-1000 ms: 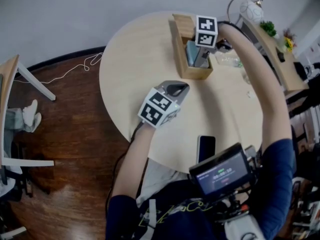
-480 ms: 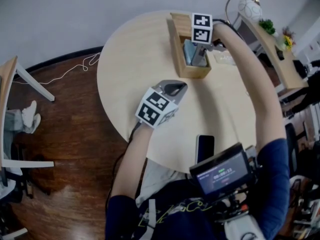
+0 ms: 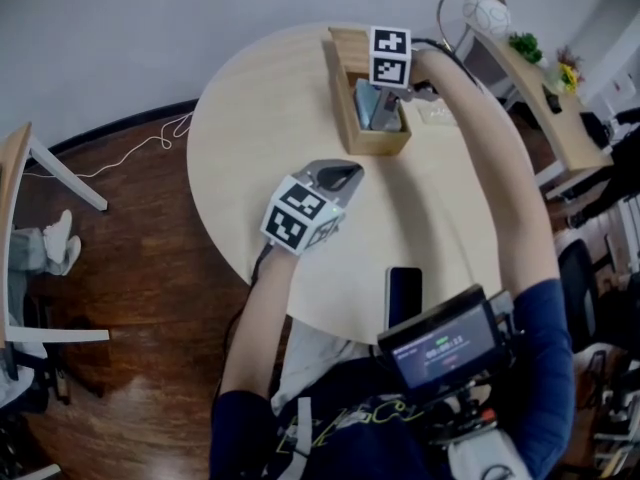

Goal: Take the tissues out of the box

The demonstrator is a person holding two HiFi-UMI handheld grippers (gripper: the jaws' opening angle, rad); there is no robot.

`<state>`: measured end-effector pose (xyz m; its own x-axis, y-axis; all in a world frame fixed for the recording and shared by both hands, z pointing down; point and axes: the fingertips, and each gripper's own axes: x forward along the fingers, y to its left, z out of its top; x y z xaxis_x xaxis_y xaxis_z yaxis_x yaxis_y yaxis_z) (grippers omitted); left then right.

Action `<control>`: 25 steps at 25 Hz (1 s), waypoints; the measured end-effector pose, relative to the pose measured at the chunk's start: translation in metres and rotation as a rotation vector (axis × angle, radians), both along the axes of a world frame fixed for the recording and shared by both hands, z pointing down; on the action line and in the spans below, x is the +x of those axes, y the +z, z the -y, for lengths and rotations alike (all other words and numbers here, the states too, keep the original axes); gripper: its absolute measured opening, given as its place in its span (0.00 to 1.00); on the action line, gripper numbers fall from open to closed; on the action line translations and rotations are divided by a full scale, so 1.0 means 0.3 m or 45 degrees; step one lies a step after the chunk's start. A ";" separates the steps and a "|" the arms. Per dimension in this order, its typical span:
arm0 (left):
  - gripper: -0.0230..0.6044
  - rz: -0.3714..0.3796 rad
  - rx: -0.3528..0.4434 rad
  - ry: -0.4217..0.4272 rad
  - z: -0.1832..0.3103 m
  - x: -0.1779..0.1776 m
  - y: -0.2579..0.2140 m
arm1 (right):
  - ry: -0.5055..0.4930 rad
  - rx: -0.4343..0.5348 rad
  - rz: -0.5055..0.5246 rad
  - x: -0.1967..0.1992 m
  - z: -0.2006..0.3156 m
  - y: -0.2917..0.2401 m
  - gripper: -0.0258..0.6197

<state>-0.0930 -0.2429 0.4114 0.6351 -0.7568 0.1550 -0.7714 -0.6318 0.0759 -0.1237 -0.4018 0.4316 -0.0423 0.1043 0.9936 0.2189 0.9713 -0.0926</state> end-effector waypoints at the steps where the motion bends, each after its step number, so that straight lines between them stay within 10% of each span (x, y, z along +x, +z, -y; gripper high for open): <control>1: 0.04 0.000 0.000 0.001 0.001 0.001 -0.001 | 0.000 0.009 0.003 0.000 0.001 -0.001 0.95; 25: 0.04 0.001 -0.004 -0.004 0.017 0.011 0.000 | -0.210 0.175 -0.009 0.033 0.006 -0.061 0.89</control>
